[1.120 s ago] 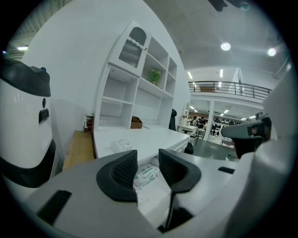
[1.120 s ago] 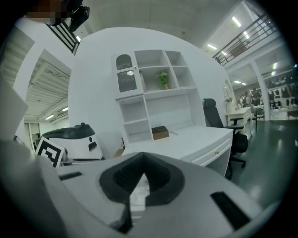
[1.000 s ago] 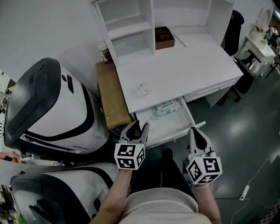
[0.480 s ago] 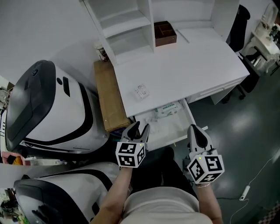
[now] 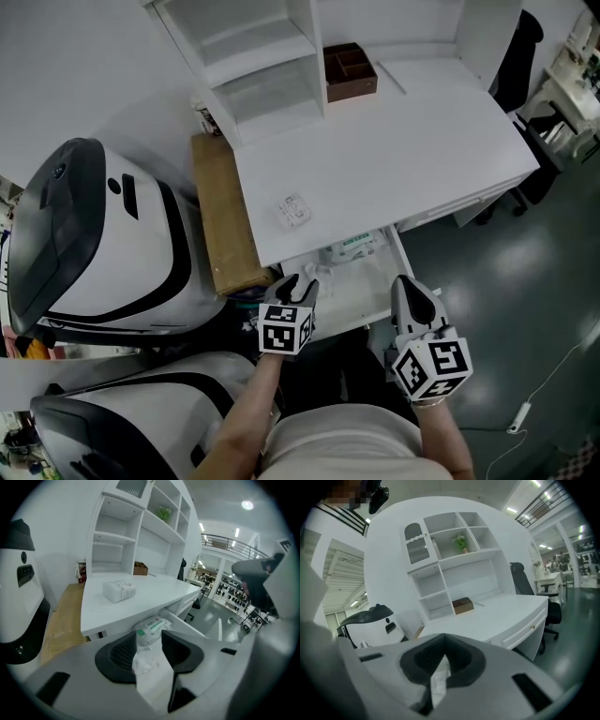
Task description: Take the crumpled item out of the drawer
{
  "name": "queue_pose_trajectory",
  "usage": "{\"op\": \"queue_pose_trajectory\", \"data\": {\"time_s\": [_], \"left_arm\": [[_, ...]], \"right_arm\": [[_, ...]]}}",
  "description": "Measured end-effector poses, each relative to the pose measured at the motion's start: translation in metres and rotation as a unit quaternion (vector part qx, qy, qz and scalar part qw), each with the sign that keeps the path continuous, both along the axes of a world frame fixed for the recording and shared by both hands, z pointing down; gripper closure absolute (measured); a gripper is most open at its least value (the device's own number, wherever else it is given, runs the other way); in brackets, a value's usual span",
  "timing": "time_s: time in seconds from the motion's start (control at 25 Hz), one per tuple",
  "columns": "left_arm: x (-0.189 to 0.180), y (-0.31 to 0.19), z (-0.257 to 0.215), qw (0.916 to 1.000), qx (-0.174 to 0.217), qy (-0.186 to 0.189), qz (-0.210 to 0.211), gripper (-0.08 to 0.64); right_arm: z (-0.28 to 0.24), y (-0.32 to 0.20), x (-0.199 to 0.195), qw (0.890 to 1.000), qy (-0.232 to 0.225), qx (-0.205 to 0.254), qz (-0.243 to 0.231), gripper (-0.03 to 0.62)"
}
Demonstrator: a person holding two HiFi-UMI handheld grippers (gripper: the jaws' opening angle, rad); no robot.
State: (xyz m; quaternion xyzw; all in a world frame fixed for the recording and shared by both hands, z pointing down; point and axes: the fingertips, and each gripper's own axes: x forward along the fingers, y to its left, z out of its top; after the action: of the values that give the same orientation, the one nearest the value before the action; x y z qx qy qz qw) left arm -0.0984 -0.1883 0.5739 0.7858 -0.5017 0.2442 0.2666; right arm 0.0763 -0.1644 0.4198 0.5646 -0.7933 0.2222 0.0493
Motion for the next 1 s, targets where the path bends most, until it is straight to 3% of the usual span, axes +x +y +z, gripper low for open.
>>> {"op": "queue_pose_trajectory", "data": {"time_s": [0.52,1.0], "left_arm": [[0.015,-0.028,0.080,0.9928,-0.090,-0.076,0.022,0.400],[0.023,-0.030,0.141,0.9744,-0.178,-0.126,0.054,0.391]], "right_arm": [[0.026,-0.022,0.010,0.999,-0.009,-0.036,-0.006,0.591],[0.042,-0.026,0.016,0.998,-0.004,-0.056,-0.011,0.591]]}}
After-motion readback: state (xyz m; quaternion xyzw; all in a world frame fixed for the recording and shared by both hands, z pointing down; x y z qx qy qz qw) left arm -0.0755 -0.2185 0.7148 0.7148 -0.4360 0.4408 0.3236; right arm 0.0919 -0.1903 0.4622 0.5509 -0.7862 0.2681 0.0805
